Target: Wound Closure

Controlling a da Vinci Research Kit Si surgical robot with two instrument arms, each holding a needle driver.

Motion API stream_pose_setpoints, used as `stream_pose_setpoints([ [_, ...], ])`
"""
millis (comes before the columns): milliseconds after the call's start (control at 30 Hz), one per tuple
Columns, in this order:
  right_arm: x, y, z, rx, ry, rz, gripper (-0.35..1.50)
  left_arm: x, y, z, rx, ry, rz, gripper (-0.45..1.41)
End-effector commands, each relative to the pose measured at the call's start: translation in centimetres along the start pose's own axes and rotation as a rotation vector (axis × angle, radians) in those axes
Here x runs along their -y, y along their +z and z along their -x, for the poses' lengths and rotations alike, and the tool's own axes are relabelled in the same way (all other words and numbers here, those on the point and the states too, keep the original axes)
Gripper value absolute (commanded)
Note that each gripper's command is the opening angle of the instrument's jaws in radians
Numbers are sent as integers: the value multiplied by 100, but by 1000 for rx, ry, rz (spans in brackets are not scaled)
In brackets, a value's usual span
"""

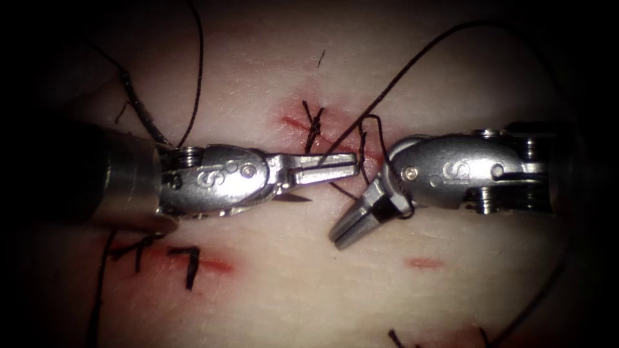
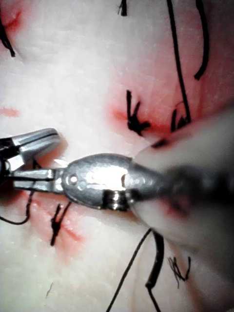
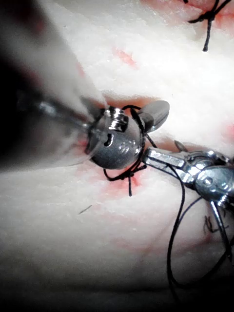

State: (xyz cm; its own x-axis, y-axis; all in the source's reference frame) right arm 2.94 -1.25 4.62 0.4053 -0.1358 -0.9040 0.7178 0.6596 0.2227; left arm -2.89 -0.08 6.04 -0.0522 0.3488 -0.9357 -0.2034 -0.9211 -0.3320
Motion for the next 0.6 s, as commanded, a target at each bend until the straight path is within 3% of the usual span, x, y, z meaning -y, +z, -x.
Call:
stream_pose_setpoints([
  [33, -13, -5, -1, -21, 5, 17, -35, -3, 4, 5, 0, 0, 1, -45],
  [333, -12, -32, 10, -217, 40, 61, -35, -26, -8, 0, 26, 0, 4, -45],
  [400, -20, -52, 21, -307, 98, 102, -35, -37, -12, 0, 37, 3, 12, -45],
  [600, -39, -80, 40, -352, 162, 189, -35, -56, -10, -4, 43, 4, 31, -45],
])
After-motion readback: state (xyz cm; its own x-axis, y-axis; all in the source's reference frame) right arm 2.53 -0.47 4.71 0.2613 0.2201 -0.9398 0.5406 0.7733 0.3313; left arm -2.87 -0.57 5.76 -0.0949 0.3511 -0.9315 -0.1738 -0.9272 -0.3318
